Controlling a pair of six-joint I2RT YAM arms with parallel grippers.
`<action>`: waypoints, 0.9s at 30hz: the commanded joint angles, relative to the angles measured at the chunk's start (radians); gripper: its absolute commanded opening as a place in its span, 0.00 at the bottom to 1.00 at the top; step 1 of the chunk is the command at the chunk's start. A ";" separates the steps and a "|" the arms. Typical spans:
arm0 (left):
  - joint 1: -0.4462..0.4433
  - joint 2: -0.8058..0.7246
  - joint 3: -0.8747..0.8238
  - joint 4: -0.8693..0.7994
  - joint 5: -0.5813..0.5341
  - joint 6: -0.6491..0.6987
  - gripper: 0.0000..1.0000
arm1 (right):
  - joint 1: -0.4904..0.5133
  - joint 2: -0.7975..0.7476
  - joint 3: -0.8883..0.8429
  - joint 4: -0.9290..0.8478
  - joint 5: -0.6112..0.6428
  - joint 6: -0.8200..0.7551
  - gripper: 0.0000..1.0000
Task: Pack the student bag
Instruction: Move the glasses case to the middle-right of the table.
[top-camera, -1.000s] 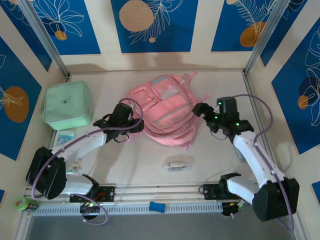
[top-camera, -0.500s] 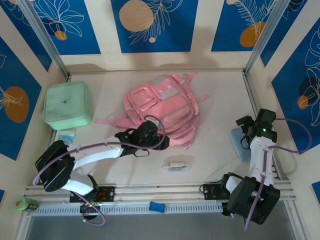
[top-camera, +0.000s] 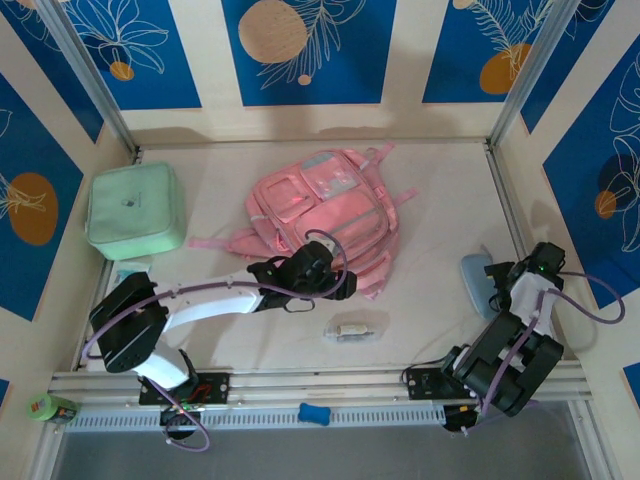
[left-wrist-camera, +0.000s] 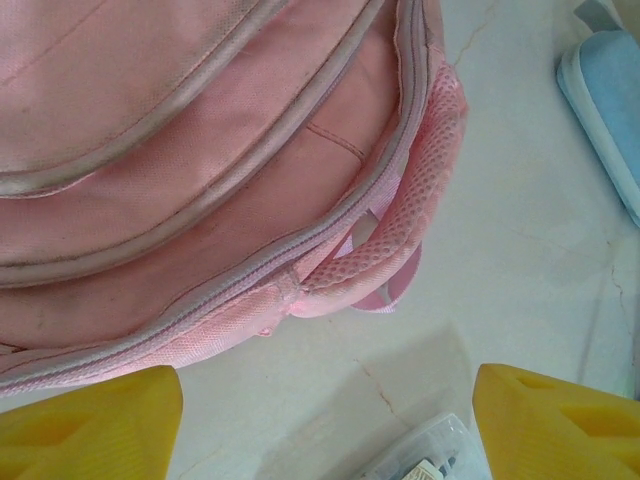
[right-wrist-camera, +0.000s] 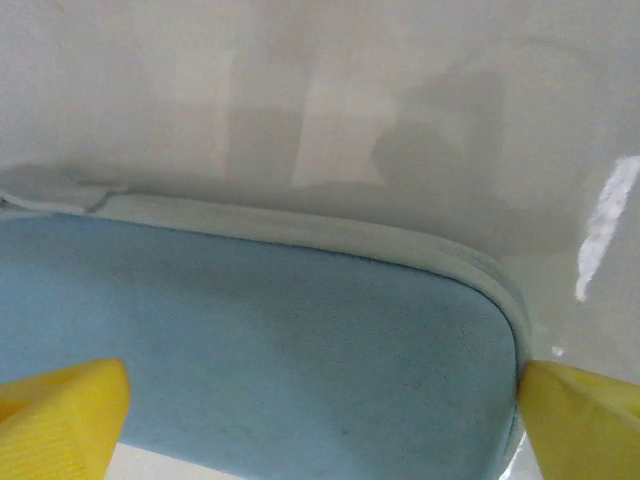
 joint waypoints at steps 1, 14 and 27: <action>-0.009 -0.009 0.022 0.000 -0.046 -0.014 0.78 | 0.030 0.001 -0.050 0.015 -0.094 0.043 0.99; -0.009 -0.019 0.048 -0.022 -0.047 0.002 0.89 | 0.459 -0.170 -0.013 -0.101 0.018 0.196 0.99; -0.008 -0.027 0.032 0.000 -0.093 -0.008 0.99 | 0.407 0.213 0.203 -0.024 -0.027 -0.166 0.99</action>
